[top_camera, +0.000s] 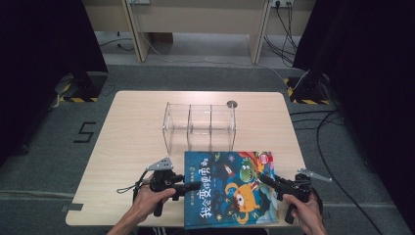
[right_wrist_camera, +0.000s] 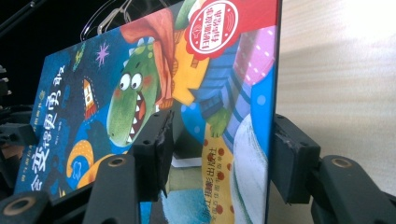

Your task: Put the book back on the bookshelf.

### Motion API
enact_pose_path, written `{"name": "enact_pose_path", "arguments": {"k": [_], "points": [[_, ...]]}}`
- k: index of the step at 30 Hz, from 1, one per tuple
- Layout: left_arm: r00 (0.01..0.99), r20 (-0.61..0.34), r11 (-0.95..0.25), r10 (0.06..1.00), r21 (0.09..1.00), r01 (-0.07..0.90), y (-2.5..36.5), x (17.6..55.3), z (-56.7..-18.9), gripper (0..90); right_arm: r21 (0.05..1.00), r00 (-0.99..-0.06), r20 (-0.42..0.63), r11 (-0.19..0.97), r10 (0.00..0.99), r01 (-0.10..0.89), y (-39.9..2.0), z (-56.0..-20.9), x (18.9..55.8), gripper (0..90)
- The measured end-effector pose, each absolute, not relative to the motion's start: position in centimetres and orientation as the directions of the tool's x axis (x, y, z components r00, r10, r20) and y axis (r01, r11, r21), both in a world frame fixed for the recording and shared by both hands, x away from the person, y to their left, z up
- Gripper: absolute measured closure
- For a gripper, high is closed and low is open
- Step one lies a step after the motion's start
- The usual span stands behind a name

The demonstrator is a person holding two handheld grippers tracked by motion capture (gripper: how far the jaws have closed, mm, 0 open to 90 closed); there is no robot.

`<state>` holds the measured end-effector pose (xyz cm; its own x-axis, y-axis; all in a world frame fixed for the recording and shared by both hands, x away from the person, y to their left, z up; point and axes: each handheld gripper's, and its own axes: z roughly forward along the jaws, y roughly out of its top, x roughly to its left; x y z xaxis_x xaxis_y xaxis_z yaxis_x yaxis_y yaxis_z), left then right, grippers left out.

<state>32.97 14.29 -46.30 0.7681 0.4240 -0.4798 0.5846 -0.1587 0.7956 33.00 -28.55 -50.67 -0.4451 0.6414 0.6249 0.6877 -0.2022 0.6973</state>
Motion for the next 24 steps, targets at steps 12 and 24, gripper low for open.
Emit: {"name": "enact_pose_path", "arguments": {"k": [12,24], "points": [[0.697,-0.550,-0.128,0.460,0.736,0.664,13.6,33.3,-45.5,60.8,0.699,-0.442,0.554,-0.106,0.706,0.707,-27.9,-50.9,32.9,41.5],[0.717,-0.511,-0.154,0.475,0.754,0.639,12.6,33.5,-43.6,61.0,0.858,-0.546,0.211,0.114,0.811,0.500,-25.1,-47.8,28.7,29.9]]}}
